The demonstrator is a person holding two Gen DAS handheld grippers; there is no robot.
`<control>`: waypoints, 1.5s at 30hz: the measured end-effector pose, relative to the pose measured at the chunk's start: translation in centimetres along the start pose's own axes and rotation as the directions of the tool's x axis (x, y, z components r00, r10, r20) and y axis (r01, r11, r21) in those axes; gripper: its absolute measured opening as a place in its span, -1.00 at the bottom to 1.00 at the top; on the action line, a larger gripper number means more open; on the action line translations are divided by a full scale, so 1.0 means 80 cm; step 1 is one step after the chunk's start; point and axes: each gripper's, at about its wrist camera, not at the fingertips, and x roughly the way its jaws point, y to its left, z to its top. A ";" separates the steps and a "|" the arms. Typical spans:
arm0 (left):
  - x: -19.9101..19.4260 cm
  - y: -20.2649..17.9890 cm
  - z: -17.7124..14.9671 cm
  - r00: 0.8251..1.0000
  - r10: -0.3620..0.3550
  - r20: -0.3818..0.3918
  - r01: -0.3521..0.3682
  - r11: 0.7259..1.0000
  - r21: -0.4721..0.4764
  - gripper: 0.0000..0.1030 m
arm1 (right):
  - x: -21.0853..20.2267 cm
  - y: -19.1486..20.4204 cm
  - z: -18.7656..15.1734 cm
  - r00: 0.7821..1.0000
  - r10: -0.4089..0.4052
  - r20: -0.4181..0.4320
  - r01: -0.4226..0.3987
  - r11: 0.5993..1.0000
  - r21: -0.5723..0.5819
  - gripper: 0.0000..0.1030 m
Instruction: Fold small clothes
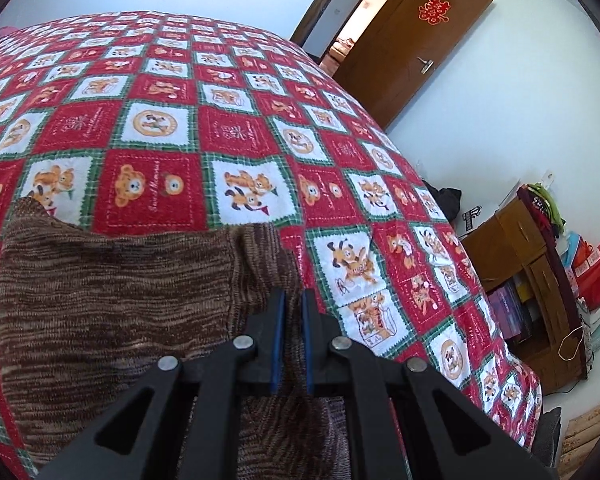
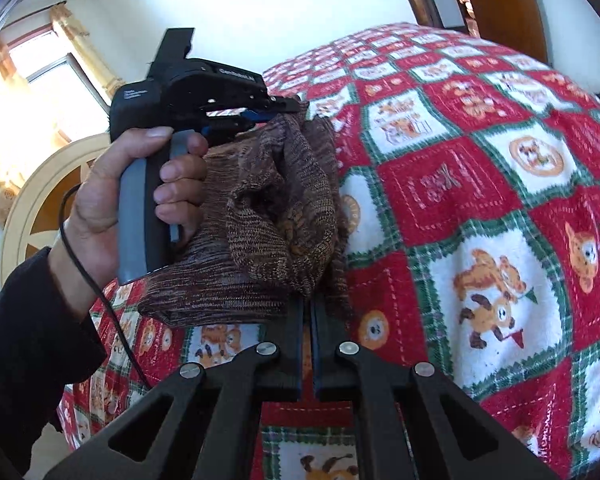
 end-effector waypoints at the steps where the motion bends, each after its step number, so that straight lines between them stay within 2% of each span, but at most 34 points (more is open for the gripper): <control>1: 0.001 -0.004 -0.002 1.000 0.007 0.000 -0.007 1.000 0.012 -0.80 | 0.000 -0.004 0.000 1.000 0.014 0.005 -0.014 1.000 0.018 -0.95; 3: 0.004 -0.008 -0.002 1.000 0.020 -0.020 -0.020 1.000 0.019 -0.74 | -0.005 -0.007 -0.002 0.999 0.021 0.024 -0.021 1.000 0.012 -0.94; 5: -0.004 -0.012 -0.005 0.999 0.026 -0.033 -0.025 0.999 0.040 -0.71 | -0.019 -0.004 -0.003 0.996 -0.026 0.086 0.028 0.999 -0.024 -0.92; 6: -0.013 -0.014 -0.006 0.999 0.036 -0.017 -0.035 0.997 0.062 -0.68 | -0.024 -0.003 -0.004 0.993 -0.048 0.108 0.052 0.998 -0.034 -0.89; 7: -0.033 -0.014 -0.011 0.999 0.048 0.021 -0.050 0.995 0.092 -0.63 | -0.030 -0.004 -0.003 0.988 -0.074 0.134 0.080 0.996 -0.036 -0.74; 8: -0.047 -0.012 -0.015 0.997 0.051 0.053 -0.057 0.992 0.109 -0.43 | -0.036 -0.003 -0.002 0.984 -0.084 0.160 0.091 0.995 -0.037 -0.53; 9: -0.064 -0.009 -0.023 0.995 0.055 0.089 -0.066 0.990 0.124 -0.08 | -0.041 -0.002 0.000 0.980 -0.081 0.182 0.089 0.995 -0.041 -0.45; 11: -0.099 0.000 -0.048 0.981 0.088 0.172 -0.116 0.980 0.159 0.36 | -0.046 0.011 0.009 0.977 -0.038 0.208 0.054 0.996 -0.073 -0.22; 12: -0.116 0.005 -0.066 0.969 0.122 0.216 -0.162 0.970 0.180 0.37 | -0.044 0.020 0.012 0.979 -0.016 0.203 0.038 0.994 -0.102 -0.16; 14: -0.130 0.015 -0.093 0.959 0.145 0.242 -0.198 0.957 0.213 0.38 | -0.031 0.041 0.022 0.984 0.021 0.177 0.009 0.987 -0.163 -0.12; 15: -0.132 0.020 -0.104 0.953 0.175 0.248 -0.231 0.948 0.219 0.38 | -0.022 0.049 0.025 0.987 0.023 0.158 0.007 0.983 -0.181 -0.12; 16: -0.134 0.028 -0.119 0.944 0.210 0.254 -0.267 0.938 0.219 0.38 | -0.008 0.057 0.029 0.992 -0.013 0.128 0.038 0.980 -0.194 -0.16; 17: -0.133 0.032 -0.125 0.943 0.219 0.249 -0.275 0.936 0.218 0.38 | 0.008 0.057 0.032 0.994 -0.060 0.087 0.075 0.981 -0.176 -0.67; 18: -0.129 0.040 -0.131 0.945 0.234 0.227 -0.282 0.936 0.210 0.39 | 0.024 0.049 0.035 0.997 -0.069 0.028 0.072 0.989 -0.126 -0.94; 19: -0.125 0.046 -0.135 0.946 0.248 0.207 -0.289 0.937 0.196 0.39 | 0.033 0.039 0.035 0.996 -0.088 -0.008 0.087 0.992 -0.088 -0.97; 21: -0.117 0.056 -0.144 0.948 0.265 0.178 -0.295 0.939 0.174 0.40 | 0.039 0.014 0.031 0.990 -0.135 -0.039 0.135 0.991 -0.021 -0.98; 23: -0.111 0.062 -0.156 0.944 0.284 0.168 -0.312 0.934 0.173 0.40 | 0.030 0.007 0.026 0.986 -0.166 -0.032 0.165 0.986 -0.022 -0.98; 25: -0.109 0.063 -0.168 0.946 0.278 0.164 -0.305 0.936 0.175 0.43 | 0.023 0.006 0.027 0.983 -0.182 -0.036 0.181 0.983 -0.036 -0.97; 27: -0.111 0.067 -0.175 0.951 0.260 0.168 -0.287 0.944 0.166 0.45 | 0.013 0.002 0.038 0.977 -0.215 0.000 0.215 0.976 -0.027 -0.96; 28: -0.111 0.068 -0.174 0.953 0.253 0.167 -0.280 0.946 0.162 0.47 | 0.010 0.002 0.047 0.980 -0.196 0.026 0.196 0.980 -0.017 -0.94; 31: -0.109 0.072 -0.174 0.956 0.242 0.167 -0.266 0.953 0.143 0.57 | 0.012 0.019 0.082 0.986 -0.148 0.071 0.151 0.988 -0.037 -0.64; 32: -0.109 0.075 -0.176 0.958 0.236 0.161 -0.258 0.956 0.137 0.58 | 0.018 0.030 0.092 0.989 -0.124 0.080 0.129 0.990 -0.060 -0.60; 35: -0.111 0.083 -0.176 0.963 0.216 0.159 -0.234 0.966 0.106 0.70 | 0.047 0.064 0.120 0.995 -0.063 0.076 0.074 0.985 -0.156 -0.60; 37: -0.113 0.090 -0.177 0.968 0.198 0.156 -0.212 0.974 0.077 0.74 | 0.075 0.081 0.130 0.999 -0.031 0.025 0.036 0.972 -0.232 -0.60; 38: -0.115 0.091 -0.178 0.969 0.188 0.159 -0.201 0.977 0.068 0.76 | 0.091 0.084 0.131 0.999 -0.044 -0.012 0.040 0.968 -0.247 -0.60; 40: -0.117 0.094 -0.179 0.971 0.177 0.163 -0.188 0.981 0.053 0.78 | 0.129 0.067 0.131 0.974 -0.198 -0.113 0.167 0.957 -0.236 -0.62; 41: -0.117 0.095 -0.179 0.971 0.175 0.164 -0.185 0.981 0.051 0.78 | 0.139 0.055 0.130 0.967 -0.211 -0.143 0.177 0.959 -0.219 -0.65; 42: -0.116 0.095 -0.179 0.971 0.173 0.165 -0.183 0.982 0.050 0.79 | 0.137 0.050 0.131 0.974 -0.189 -0.127 0.159 0.963 -0.218 -0.66; 43: -0.116 0.094 -0.179 0.972 0.170 0.164 -0.180 0.982 0.051 0.81 | 0.134 0.049 0.133 0.972 -0.203 -0.117 0.171 0.957 -0.235 -0.66; 45: -0.114 0.094 -0.179 0.972 0.170 0.162 -0.181 0.982 0.057 0.84 | 0.123 0.057 0.134 0.958 -0.275 -0.082 0.244 0.931 -0.272 -0.62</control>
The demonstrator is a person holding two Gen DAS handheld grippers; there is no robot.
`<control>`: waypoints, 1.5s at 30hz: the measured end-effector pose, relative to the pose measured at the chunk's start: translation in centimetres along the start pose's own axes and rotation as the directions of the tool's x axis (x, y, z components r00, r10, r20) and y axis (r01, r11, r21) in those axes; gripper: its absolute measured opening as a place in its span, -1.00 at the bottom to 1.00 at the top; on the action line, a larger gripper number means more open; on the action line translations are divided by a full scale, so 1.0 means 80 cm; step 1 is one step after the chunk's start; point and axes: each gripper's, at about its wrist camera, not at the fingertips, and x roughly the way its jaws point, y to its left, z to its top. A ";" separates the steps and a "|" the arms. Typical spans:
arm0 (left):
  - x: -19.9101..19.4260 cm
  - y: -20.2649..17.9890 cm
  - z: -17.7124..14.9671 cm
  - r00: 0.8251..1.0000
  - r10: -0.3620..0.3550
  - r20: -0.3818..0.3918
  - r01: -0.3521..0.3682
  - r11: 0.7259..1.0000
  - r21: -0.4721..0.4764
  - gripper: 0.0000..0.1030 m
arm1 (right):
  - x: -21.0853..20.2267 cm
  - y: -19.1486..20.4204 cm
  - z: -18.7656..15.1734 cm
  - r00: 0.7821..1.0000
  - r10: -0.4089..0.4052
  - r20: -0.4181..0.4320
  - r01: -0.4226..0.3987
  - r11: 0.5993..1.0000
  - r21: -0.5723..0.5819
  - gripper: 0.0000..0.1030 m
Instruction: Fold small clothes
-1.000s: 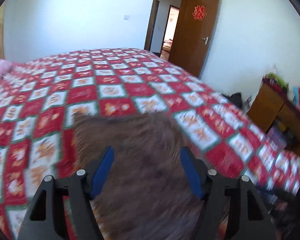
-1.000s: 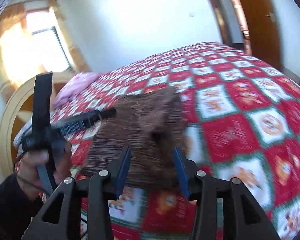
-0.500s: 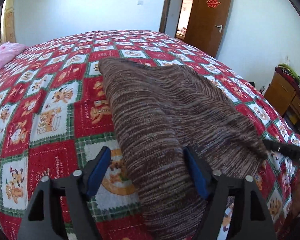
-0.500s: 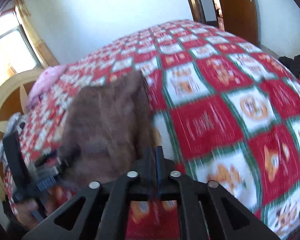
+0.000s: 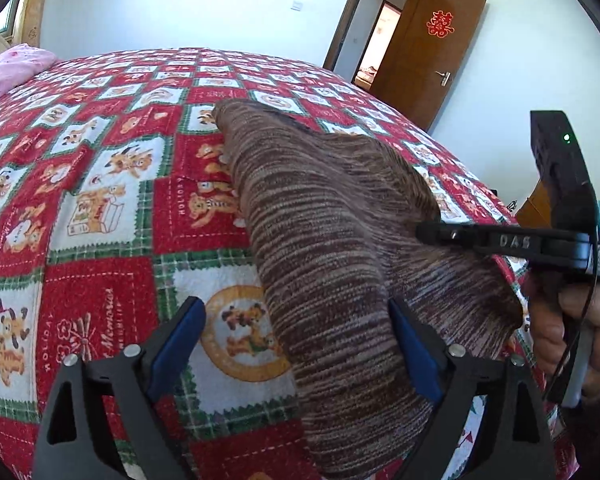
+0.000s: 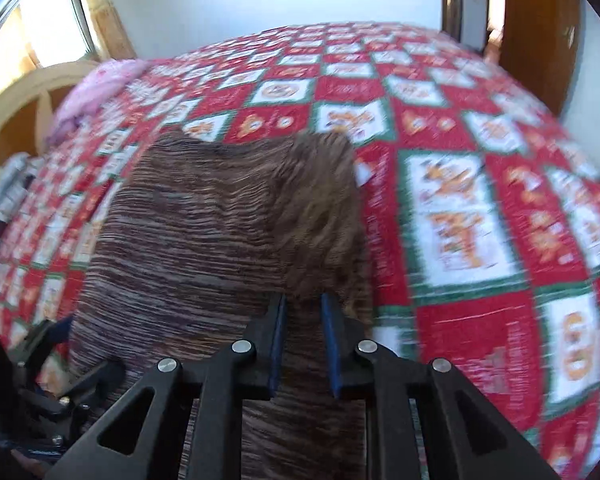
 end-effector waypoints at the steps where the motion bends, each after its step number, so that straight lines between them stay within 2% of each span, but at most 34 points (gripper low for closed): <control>1: 0.001 0.001 0.000 1.000 -0.003 0.000 0.003 1.000 -0.001 0.84 | -0.008 0.005 0.003 0.999 -0.039 0.025 0.040 0.999 -0.013 -0.61; 3: 0.001 0.003 0.000 1.000 -0.019 -0.002 0.019 1.000 -0.010 0.88 | -0.018 0.020 0.008 0.996 -0.048 0.076 0.052 0.997 -0.055 -0.60; 4: 0.002 0.004 0.000 1.000 -0.026 -0.005 0.025 1.000 -0.013 0.89 | -0.020 0.036 0.013 0.996 -0.014 0.088 0.022 0.995 -0.096 -0.55; 6: 0.003 0.004 -0.001 1.000 -0.027 -0.010 0.027 1.000 -0.009 0.93 | -0.016 0.071 0.022 0.995 0.061 0.082 -0.046 0.983 -0.180 -0.39; 9: 0.006 -0.002 -0.001 1.000 -0.008 -0.022 0.008 1.000 0.014 0.98 | 0.002 0.110 0.033 0.989 0.135 0.061 -0.115 0.959 -0.260 -0.37; 11: 0.008 -0.006 -0.002 0.999 0.003 -0.033 -0.002 1.000 0.031 1.00 | 0.024 0.122 0.038 0.988 0.151 0.026 -0.139 0.956 -0.260 -0.37; 14: 0.010 -0.008 -0.002 0.999 0.018 -0.039 -0.017 0.999 0.042 1.00 | 0.060 0.110 0.046 0.995 0.099 -0.034 -0.104 0.973 -0.205 -0.36; 15: 0.010 -0.008 -0.002 0.999 0.019 -0.040 -0.017 0.999 0.042 1.00 | 0.067 0.094 0.049 0.994 0.105 -0.036 -0.109 0.983 -0.149 -0.36; 17: 0.010 -0.007 -0.003 0.999 0.017 -0.043 -0.016 0.999 0.040 1.00 | 0.066 0.062 0.055 0.984 0.177 -0.037 -0.178 0.983 -0.042 -0.36; 19: 0.010 -0.008 -0.003 0.999 0.021 -0.043 -0.019 0.999 0.043 1.00 | 0.056 0.039 0.056 0.981 0.194 -0.005 -0.194 0.981 0.008 -0.36; 21: 0.012 -0.009 -0.003 0.999 0.025 -0.044 -0.023 0.999 0.048 1.00 | 0.037 0.027 0.052 0.978 0.204 0.039 -0.205 0.979 0.012 -0.33; 24: 0.011 -0.007 -0.003 0.999 0.017 -0.041 -0.015 0.999 0.042 1.00 | 0.020 0.025 0.039 0.985 0.163 0.054 -0.161 0.986 -0.036 -0.32; 27: 0.011 -0.006 -0.003 0.999 0.011 -0.038 -0.010 0.999 0.036 1.00 | 0.034 0.022 0.017 0.998 0.065 0.017 -0.063 0.992 -0.110 -0.33; 29: 0.011 -0.007 -0.003 0.999 0.018 -0.041 -0.016 0.999 0.042 1.00 | 0.027 0.014 0.009 0.995 0.083 0.049 -0.077 0.990 -0.121 -0.34; 32: 0.012 -0.010 -0.004 0.999 0.028 -0.041 -0.026 0.998 0.050 1.00 | 0.014 0.003 0.004 0.991 0.106 0.087 -0.100 0.992 -0.076 -0.34; 35: 0.011 -0.010 -0.003 0.999 0.031 -0.037 -0.029 0.998 0.049 1.00 | -0.002 -0.014 -0.002 0.987 0.083 0.138 -0.080 0.996 -0.024 -0.34; 38: 0.011 -0.009 -0.002 0.999 0.028 -0.035 -0.027 0.999 0.046 1.00 | -0.006 -0.033 -0.009 0.988 0.099 0.115 -0.103 0.994 0.026 -0.34; 40: 0.012 -0.010 -0.002 0.999 0.028 -0.035 -0.026 0.999 0.046 1.00 | -0.006 -0.037 -0.016 0.989 0.114 0.092 -0.117 0.993 0.030 -0.39; 41: 0.011 -0.010 -0.002 0.999 0.025 -0.034 -0.024 0.999 0.044 1.00 | -0.008 -0.036 -0.020 0.988 0.126 0.085 -0.128 0.992 0.018 -0.60; 44: 0.008 -0.007 -0.003 1.000 0.009 -0.027 -0.008 0.999 0.033 1.00 | -0.015 -0.024 -0.026 0.991 0.093 0.097 -0.090 0.995 -0.034 -0.94; 45: 0.007 -0.007 -0.004 1.000 0.005 -0.025 -0.004 1.000 0.031 1.00 | -0.016 -0.022 -0.027 0.992 0.074 0.101 -0.070 0.997 -0.044 -0.94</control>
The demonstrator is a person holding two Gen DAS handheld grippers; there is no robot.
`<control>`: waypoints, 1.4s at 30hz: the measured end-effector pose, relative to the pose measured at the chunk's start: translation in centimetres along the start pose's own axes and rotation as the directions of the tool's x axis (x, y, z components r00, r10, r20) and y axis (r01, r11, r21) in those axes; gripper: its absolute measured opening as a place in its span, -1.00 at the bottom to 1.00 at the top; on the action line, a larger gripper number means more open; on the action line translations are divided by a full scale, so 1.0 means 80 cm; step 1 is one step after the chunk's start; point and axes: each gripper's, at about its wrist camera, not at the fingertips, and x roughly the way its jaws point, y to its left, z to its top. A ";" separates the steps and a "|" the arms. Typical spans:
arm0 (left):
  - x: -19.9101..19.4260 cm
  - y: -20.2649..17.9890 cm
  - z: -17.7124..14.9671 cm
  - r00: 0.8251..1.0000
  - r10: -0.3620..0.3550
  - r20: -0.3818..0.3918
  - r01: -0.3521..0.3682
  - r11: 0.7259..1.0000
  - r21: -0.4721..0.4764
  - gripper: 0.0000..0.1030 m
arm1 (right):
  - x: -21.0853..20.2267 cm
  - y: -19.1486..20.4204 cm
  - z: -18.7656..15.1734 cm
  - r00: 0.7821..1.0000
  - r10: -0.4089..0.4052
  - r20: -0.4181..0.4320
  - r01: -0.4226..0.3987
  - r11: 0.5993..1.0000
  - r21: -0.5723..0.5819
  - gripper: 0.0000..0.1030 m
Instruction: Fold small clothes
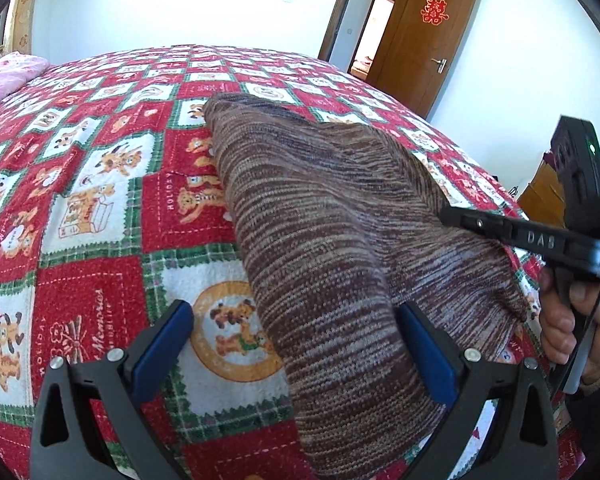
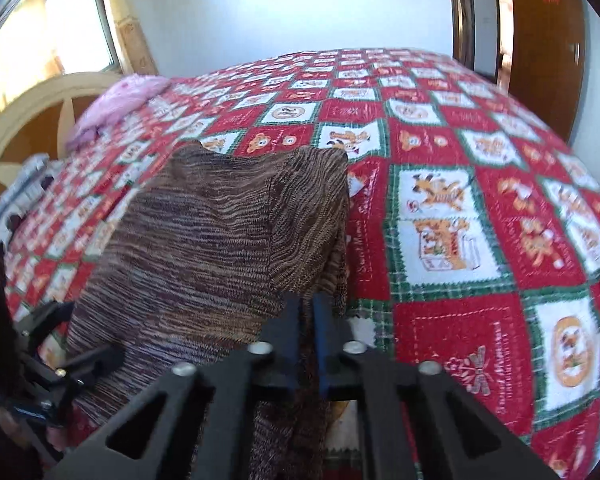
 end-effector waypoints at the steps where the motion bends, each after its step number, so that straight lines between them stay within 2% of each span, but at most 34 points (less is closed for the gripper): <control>1: -0.001 0.001 -0.001 1.000 -0.005 0.003 0.005 1.000 -0.003 1.00 | -0.002 0.001 0.000 1.000 -0.013 0.002 0.013 1.000 -0.003 -0.95; 4: 0.000 -0.004 -0.002 1.000 -0.001 -0.015 0.002 1.000 0.015 1.00 | 0.002 -0.013 -0.003 0.998 -0.066 -0.023 0.067 0.997 0.036 -0.98; 7: 0.003 -0.017 -0.005 0.999 0.025 -0.035 -0.023 0.997 0.070 1.00 | 0.012 -0.022 -0.008 0.997 -0.056 -0.047 0.058 0.998 0.033 -0.98; 9: 0.004 -0.024 -0.006 0.998 0.049 -0.039 -0.044 0.993 0.105 1.00 | 0.010 -0.021 -0.003 0.997 -0.068 -0.042 0.069 0.997 0.018 -0.97; 12: 0.001 -0.025 -0.006 0.998 0.060 -0.028 -0.056 0.992 0.111 1.00 | 0.003 -0.023 0.016 1.000 -0.029 -0.008 0.029 0.999 0.030 -0.89; 14: -0.010 -0.015 -0.007 1.000 0.023 0.008 -0.024 0.997 0.068 1.00 | 0.004 -0.020 0.040 0.999 -0.024 0.036 0.023 1.000 0.011 -0.69; 16: -0.024 0.010 -0.008 0.997 -0.020 0.071 0.023 0.999 -0.040 1.00 | 0.013 -0.017 0.061 0.998 -0.025 0.054 0.024 1.000 0.006 -0.69; 17: -0.026 0.023 -0.008 0.996 -0.030 0.081 0.038 0.994 -0.098 1.00 | 0.024 -0.016 0.074 0.999 -0.021 0.047 0.020 1.000 0.008 -0.69; 19: -0.019 0.038 -0.006 0.996 -0.046 0.070 0.058 0.983 -0.173 1.00 | 0.058 -0.018 0.093 0.999 -0.037 -0.019 0.037 0.999 0.013 -0.69; 20: -0.018 0.036 -0.005 0.997 -0.037 0.069 0.048 0.985 -0.168 1.00 | 0.085 -0.022 0.098 0.993 -0.064 -0.096 0.065 0.998 0.009 -0.69; 21: -0.016 0.029 -0.004 0.998 -0.010 0.059 0.018 0.989 -0.145 1.00 | 0.101 -0.027 0.101 0.989 -0.082 -0.124 0.084 0.996 0.010 -0.63; 22: -0.011 0.017 -0.003 0.998 0.040 0.038 -0.036 0.994 -0.100 1.00 | 0.101 -0.032 0.104 0.989 -0.095 -0.109 0.098 0.995 0.019 -0.49; 24: -0.005 0.000 -0.002 0.994 0.104 0.011 -0.104 0.994 -0.034 1.00 | 0.092 -0.041 0.105 0.986 -0.123 -0.110 0.128 0.991 0.045 -0.49; 27: -0.005 -0.007 -0.005 0.994 0.111 0.013 -0.111 0.994 0.014 1.00 | 0.048 -0.045 0.081 0.994 -0.083 -0.073 0.087 0.994 0.062 -0.48; 29: -0.011 0.003 -0.005 0.997 0.066 0.029 -0.066 0.998 -0.014 1.00 | 0.004 -0.043 0.046 0.996 0.061 -0.060 -0.055 0.994 0.098 -0.44; 31: -0.012 0.011 -0.006 0.999 0.031 0.035 -0.029 0.999 -0.044 1.00 | -0.032 -0.029 0.013 0.992 0.117 -0.049 -0.113 0.991 0.077 -0.44; 34: -0.013 0.008 -0.008 0.999 0.028 0.039 -0.026 0.999 -0.044 1.00 | -0.068 -0.010 -0.030 0.984 0.172 -0.047 -0.169 0.983 0.069 -0.44; 36: -0.012 0.006 -0.006 0.999 0.038 0.039 -0.036 0.999 -0.035 1.00 | -0.076 -0.001 -0.055 0.981 0.183 -0.059 -0.179 0.982 0.067 -0.44; 38: -0.012 0.006 -0.006 0.998 0.039 0.041 -0.038 0.999 -0.036 1.00 | -0.072 0.007 -0.075 0.988 0.127 -0.082 -0.124 0.991 0.040 -0.44; 40: -0.013 0.006 -0.007 0.998 0.040 0.042 -0.039 0.999 -0.037 1.00 | -0.061 0.010 -0.084 0.990 0.112 -0.092 -0.110 0.994 0.028 -0.44; 42: -0.013 0.006 -0.007 0.998 0.046 0.041 -0.044 0.998 -0.034 1.00 | -0.054 0.001 -0.083 0.989 0.119 -0.094 -0.113 0.992 0.061 -0.88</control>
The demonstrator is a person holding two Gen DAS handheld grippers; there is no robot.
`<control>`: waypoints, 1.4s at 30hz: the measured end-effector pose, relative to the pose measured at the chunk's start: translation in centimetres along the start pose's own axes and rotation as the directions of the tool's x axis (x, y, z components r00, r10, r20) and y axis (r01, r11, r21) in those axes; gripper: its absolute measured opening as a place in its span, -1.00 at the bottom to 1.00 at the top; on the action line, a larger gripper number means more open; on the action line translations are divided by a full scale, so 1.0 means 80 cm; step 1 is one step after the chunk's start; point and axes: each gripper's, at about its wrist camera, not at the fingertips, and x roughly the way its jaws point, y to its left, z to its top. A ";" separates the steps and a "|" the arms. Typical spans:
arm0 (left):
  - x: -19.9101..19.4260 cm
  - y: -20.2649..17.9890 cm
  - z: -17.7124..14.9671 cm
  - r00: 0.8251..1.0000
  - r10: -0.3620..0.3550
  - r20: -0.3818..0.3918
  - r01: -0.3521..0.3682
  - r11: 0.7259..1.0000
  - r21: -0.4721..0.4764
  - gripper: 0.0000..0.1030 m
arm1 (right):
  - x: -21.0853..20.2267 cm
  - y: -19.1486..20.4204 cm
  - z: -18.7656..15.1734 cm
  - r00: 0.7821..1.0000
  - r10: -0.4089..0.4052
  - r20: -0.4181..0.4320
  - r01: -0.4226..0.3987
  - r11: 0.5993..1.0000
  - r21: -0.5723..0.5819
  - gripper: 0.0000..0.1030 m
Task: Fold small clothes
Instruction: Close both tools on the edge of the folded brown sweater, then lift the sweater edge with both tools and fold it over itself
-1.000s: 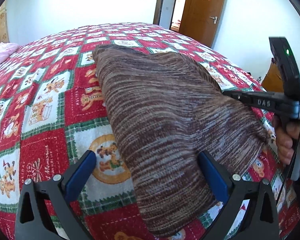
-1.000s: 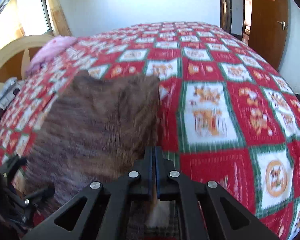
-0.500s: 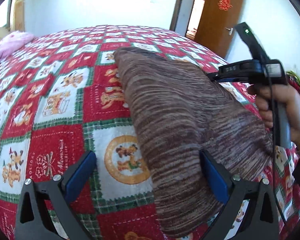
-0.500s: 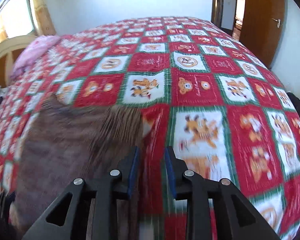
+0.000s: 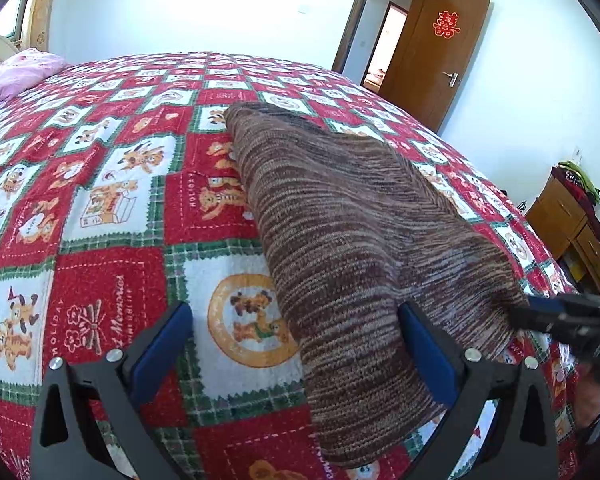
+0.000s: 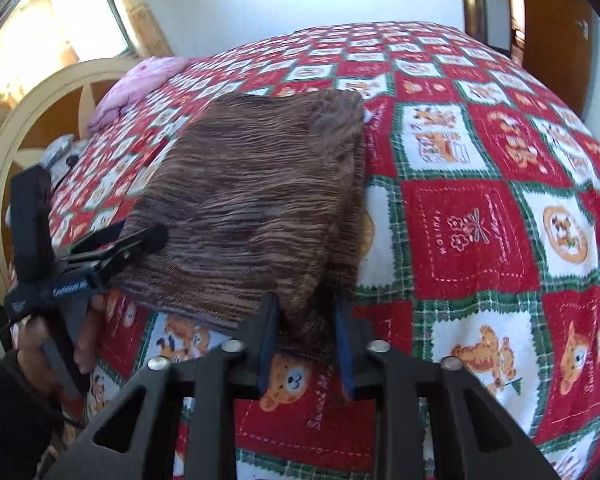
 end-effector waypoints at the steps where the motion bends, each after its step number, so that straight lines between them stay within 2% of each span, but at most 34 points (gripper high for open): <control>1: -0.001 -0.001 -0.001 1.000 0.003 0.000 -0.003 1.000 0.002 1.00 | -0.003 -0.007 0.001 0.998 0.061 -0.013 -0.061 0.997 0.039 -0.90; 2: -0.002 -0.001 -0.001 1.000 0.004 -0.001 -0.004 1.000 0.002 1.00 | -0.008 -0.019 0.002 0.986 0.165 -0.020 -0.162 0.981 0.110 -0.90; 4: -0.002 0.000 -0.002 1.000 0.004 -0.001 -0.004 1.000 0.000 1.00 | -0.016 -0.046 -0.002 0.941 0.338 0.005 -0.329 0.911 0.248 -0.90; 5: -0.002 0.000 -0.001 1.000 0.004 -0.001 -0.004 1.000 0.000 1.00 | -0.015 -0.057 -0.005 0.924 0.382 0.008 -0.368 0.883 0.290 -0.90; 6: -0.002 0.000 -0.001 1.000 0.005 -0.002 -0.005 1.000 0.000 1.00 | -0.003 -0.069 -0.011 0.905 0.424 -0.025 -0.394 0.860 0.325 -0.90; 8: 0.001 -0.002 -0.001 1.000 0.017 -0.012 -0.017 1.000 0.008 1.00 | 0.020 -0.090 -0.021 0.921 0.383 -0.068 -0.333 0.866 0.373 -0.97; 9: 0.002 -0.004 -0.001 0.999 0.028 -0.018 -0.027 0.999 0.019 1.00 | 0.027 -0.100 -0.026 0.902 0.429 -0.051 -0.372 0.830 0.416 -0.97; 10: 0.004 -0.006 0.000 0.999 0.032 -0.021 -0.032 0.999 0.027 1.00 | 0.027 -0.105 -0.027 0.894 0.446 -0.040 -0.386 0.813 0.437 -0.97; 14: 0.005 -0.008 -0.001 0.998 0.047 -0.029 -0.046 0.998 0.043 1.00 | 0.015 -0.082 -0.018 0.933 0.352 -0.078 -0.307 0.889 0.340 -0.96; 16: 0.001 -0.005 -0.001 0.999 0.029 -0.018 -0.029 0.999 0.030 1.00 | 0.010 -0.077 -0.013 0.940 0.328 -0.095 -0.283 0.905 0.318 -0.95; 18: -0.006 -0.003 -0.001 1.000 0.009 0.005 -0.009 1.000 0.016 1.00 | -0.002 -0.071 -0.005 0.955 0.280 -0.099 -0.245 0.931 0.272 -0.81; 19: -0.009 -0.001 0.000 1.000 -0.006 0.009 0.006 1.000 0.009 1.00 | -0.006 -0.070 -0.002 0.962 0.255 -0.099 -0.223 0.941 0.254 -0.51; 20: -0.011 0.001 0.004 1.000 -0.015 0.006 0.015 1.000 0.001 1.00 | -0.012 -0.070 0.003 0.972 0.217 -0.094 -0.192 0.955 0.226 -0.07; 22: -0.009 0.001 0.009 1.000 -0.019 -0.003 0.019 1.000 -0.006 1.00 | -0.022 -0.077 0.016 0.984 0.171 -0.055 -0.157 0.967 0.199 0.17; 24: -0.001 -0.001 0.014 0.999 -0.040 -0.029 0.040 0.999 -0.012 1.00 | -0.024 -0.092 0.036 0.987 0.158 0.001 -0.154 0.963 0.223 0.18; 27: 0.011 -0.006 0.016 0.996 -0.072 -0.051 0.072 0.997 -0.008 0.94 | -0.009 -0.110 0.067 0.982 0.180 0.057 -0.189 0.946 0.262 0.18; 30: 0.017 -0.013 0.015 0.996 -0.060 -0.064 0.061 0.998 0.021 0.94 | 0.024 -0.110 0.101 0.981 0.175 0.088 -0.191 0.953 0.237 0.17; 33: 0.020 -0.020 0.011 0.997 -0.032 -0.070 0.036 0.998 0.053 0.94 | 0.063 -0.105 0.135 0.982 0.170 0.079 -0.184 0.958 0.221 0.17; 37: 0.022 -0.026 0.008 0.997 -0.005 -0.076 0.011 0.997 0.081 0.94 | 0.106 -0.113 0.160 0.981 0.187 0.043 -0.192 0.945 0.264 0.17; 42: 0.019 -0.022 0.006 0.997 -0.015 -0.077 0.021 0.997 0.074 0.94 | 0.122 -0.110 0.174 0.979 0.201 0.046 -0.206 0.951 0.229 0.15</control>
